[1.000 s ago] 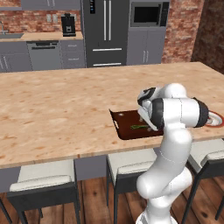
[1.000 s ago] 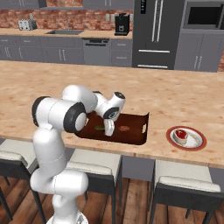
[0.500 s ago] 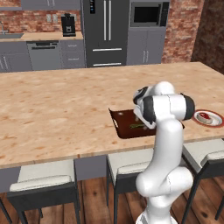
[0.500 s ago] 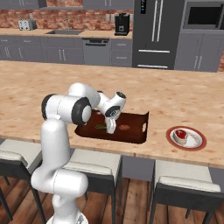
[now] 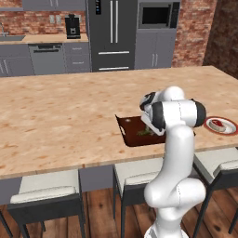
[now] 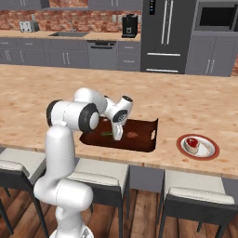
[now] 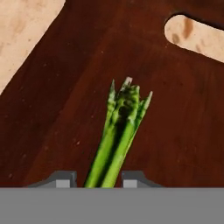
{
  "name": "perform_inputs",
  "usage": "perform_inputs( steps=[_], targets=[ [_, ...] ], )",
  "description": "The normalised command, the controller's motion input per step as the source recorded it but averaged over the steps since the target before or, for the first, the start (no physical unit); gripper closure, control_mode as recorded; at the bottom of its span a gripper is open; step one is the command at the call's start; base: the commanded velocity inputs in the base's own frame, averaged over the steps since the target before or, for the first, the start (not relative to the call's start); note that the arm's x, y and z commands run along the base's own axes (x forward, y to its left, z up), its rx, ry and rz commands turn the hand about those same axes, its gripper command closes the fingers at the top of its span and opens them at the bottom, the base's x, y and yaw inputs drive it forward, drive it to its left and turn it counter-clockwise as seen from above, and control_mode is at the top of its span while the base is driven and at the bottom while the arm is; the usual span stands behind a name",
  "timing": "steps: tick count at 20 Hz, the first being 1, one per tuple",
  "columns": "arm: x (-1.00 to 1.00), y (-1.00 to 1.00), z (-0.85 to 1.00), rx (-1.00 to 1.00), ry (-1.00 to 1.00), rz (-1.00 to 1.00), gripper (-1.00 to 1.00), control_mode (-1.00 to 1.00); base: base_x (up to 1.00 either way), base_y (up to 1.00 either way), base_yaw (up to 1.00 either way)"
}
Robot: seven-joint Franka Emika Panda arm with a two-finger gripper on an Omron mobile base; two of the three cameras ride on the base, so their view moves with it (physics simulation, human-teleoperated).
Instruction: Create a steak meal by picking up the steak and asparagus from the tray and placing them on the plate. Leave the sweet potato on the tray.
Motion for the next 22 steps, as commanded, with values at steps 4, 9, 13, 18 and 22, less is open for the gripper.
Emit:
perform_inputs(
  steps=[4,9,13,18,22],
  targets=[
    [-0.28,-0.06,0.16,0.00,-0.02,0.00,1.00,-1.00,0.00,0.00,0.00],
    [-0.40,-0.25,0.82,0.03,-0.05,0.00,1.00,-1.00,0.00,0.00,0.00],
    [-0.42,-0.57,0.91,0.02,-0.03,-0.02,1.00,-1.00,0.00,0.00,0.00],
    [-0.25,-0.84,0.45,0.00,-0.01,-0.13,1.00,-1.00,0.00,0.00,0.00],
    [-0.07,-1.00,0.29,0.00,0.01,-0.35,1.00,-1.00,0.00,0.00,0.00]
  ],
)
